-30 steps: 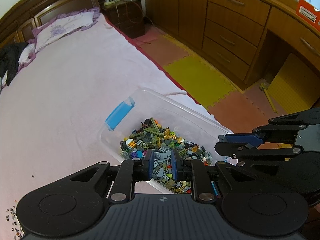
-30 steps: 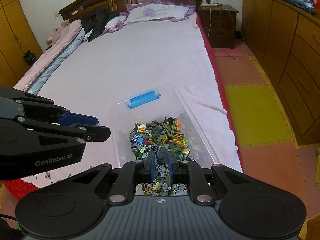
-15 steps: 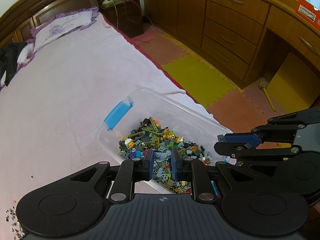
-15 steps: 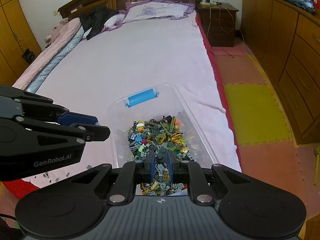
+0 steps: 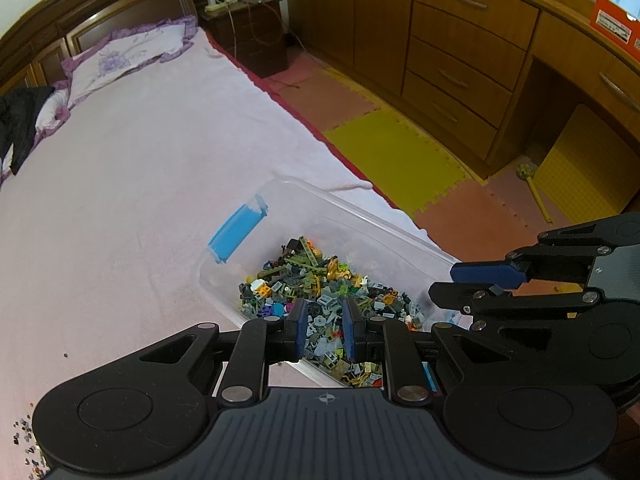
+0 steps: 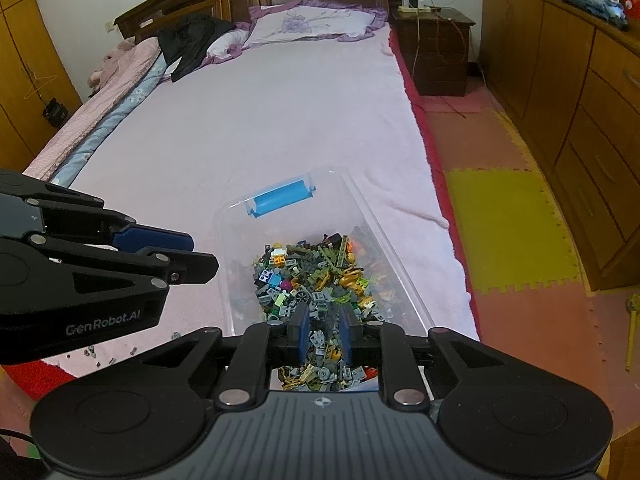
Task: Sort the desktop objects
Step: 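Open both grippers inside the box to drop the grey plates, then move both open grippers back over the scattered bricks on the sheet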
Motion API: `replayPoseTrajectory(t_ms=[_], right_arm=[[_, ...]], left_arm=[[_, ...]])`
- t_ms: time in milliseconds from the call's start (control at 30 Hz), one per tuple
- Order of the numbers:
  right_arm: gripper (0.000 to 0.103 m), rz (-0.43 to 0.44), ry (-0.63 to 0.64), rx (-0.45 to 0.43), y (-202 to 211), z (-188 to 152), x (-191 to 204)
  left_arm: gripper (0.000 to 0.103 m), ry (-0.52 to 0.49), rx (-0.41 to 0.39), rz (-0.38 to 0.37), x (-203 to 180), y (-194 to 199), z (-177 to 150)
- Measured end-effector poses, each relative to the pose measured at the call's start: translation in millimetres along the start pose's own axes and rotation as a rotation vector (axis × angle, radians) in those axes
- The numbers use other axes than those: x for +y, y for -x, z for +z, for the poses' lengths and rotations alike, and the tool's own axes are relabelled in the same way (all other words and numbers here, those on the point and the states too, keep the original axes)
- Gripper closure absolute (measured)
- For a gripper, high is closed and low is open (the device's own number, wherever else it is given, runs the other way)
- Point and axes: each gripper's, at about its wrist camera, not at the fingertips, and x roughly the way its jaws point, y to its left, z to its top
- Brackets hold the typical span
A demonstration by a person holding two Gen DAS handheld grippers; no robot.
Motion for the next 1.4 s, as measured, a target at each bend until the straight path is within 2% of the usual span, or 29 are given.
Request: replayPoseTrajectory(t_ms=[167,300,767,967,1233,1400], right_arm=[[0.074,-0.005,0.008,-0.011,1.0,1.2,0.0],[0.068,-0.01,0.006,-0.018,2.3,2.3,-1.4],[0.056,-0.013,-0.002,-0.012,0.5,2.7,-4.0],[0.047,-0.013,0.014,-0.008,-1.8,1.9,0.6],[0.036,-0.022,0.064,-0.032,-0.3,6.6,27.1],[0.03,-0.03,0.087,-0.039,1.4,8.1,59.1]], left_arm=[[0.081,-0.006,-0.004,0.002,-0.5,0.8,0.0],[0.072,-0.011,-0.007,0.005,-1.0,1.1,-0.1],[0.057,0.034,-0.006,0.038,3.3,3.9,-4.6],[0.05,0.074,-0.011,0.072,10.5,10.4,-12.5],[0.04,0.142,-0.045,0.116,37.4,29.5,-29.1],[0.037,0.187,-0.06,0.137,66.1,45.2,-53.3]])
